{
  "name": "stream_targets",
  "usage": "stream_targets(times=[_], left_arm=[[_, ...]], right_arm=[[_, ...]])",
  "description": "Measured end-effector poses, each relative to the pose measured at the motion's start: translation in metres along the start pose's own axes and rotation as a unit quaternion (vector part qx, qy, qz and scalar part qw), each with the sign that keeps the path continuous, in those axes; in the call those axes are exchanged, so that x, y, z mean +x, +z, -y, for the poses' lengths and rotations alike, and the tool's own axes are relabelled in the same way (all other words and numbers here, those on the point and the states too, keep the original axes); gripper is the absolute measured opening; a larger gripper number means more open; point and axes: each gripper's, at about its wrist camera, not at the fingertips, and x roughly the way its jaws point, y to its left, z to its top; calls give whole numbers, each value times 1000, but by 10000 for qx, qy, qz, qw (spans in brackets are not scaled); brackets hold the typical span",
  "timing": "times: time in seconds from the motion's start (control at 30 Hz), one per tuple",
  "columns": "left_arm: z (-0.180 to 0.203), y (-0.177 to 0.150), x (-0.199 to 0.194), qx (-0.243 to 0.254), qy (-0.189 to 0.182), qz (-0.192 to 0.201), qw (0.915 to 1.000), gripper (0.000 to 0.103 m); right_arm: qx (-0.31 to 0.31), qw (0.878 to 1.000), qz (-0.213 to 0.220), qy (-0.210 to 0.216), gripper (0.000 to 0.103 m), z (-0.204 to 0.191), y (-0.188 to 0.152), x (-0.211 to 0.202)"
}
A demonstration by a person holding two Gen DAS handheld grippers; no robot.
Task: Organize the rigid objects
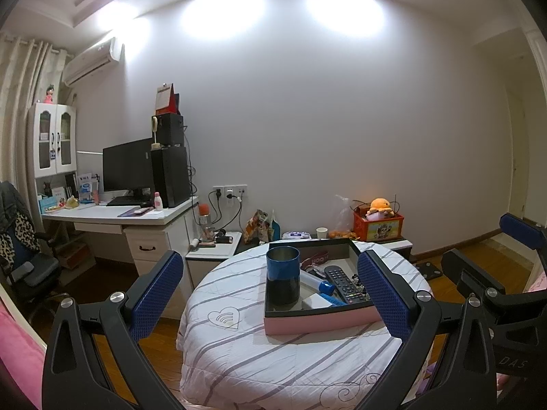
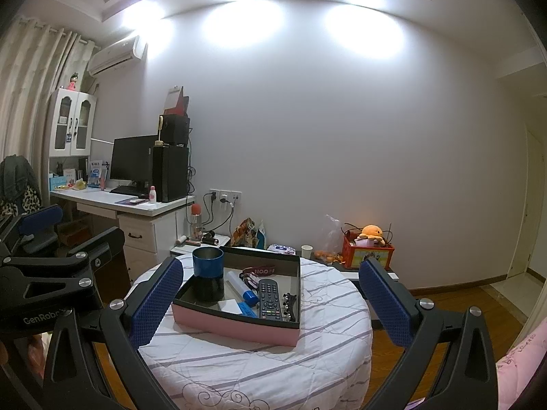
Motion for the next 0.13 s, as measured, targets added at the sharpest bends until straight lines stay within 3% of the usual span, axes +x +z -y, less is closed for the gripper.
stream_targets(times=[0.13], left_arm=[[-2,-3,1,-4,-5,-33,10000,103]], right_arm=[[-2,10000,-7,-8,103,0,0,0]])
